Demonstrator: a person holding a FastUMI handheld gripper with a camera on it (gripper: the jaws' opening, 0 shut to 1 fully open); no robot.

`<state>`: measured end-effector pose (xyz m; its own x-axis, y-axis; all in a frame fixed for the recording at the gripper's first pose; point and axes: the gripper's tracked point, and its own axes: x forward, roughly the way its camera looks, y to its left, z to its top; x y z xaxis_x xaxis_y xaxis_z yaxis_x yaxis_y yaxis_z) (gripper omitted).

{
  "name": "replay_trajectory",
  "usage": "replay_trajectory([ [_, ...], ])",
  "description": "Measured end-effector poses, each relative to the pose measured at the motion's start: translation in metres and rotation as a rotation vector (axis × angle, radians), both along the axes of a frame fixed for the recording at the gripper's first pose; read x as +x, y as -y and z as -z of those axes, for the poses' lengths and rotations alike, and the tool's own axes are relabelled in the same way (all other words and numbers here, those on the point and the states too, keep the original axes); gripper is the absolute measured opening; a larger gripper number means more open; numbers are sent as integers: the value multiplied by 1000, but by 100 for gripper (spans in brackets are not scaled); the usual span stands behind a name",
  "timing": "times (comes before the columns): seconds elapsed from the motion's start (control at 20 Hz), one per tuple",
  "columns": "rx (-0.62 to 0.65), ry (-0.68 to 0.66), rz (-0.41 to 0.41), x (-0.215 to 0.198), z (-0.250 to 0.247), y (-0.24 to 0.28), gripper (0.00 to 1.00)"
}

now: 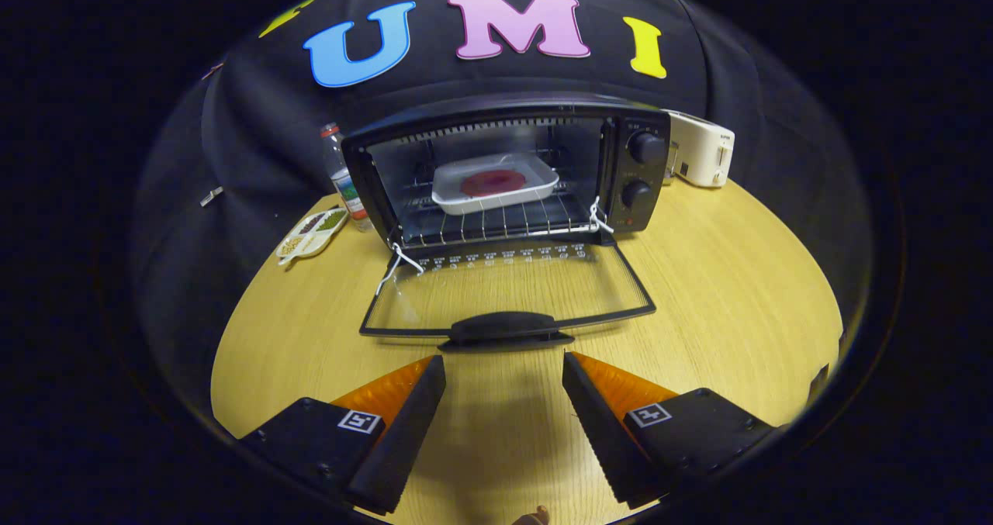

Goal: Open the toaster oven, put the food inside, and close the toaster oven door.

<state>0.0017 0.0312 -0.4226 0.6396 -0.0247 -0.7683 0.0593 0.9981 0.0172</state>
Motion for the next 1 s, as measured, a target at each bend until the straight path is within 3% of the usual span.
replay_trajectory([
  [0.5, -49, -89, 41, 20, 43, 14, 99],
  [0.75, -77, -72, 18, 24, 39, 12, 99],
  [1.0, -67, 2, -5, 24, 0, 8, 99],
])
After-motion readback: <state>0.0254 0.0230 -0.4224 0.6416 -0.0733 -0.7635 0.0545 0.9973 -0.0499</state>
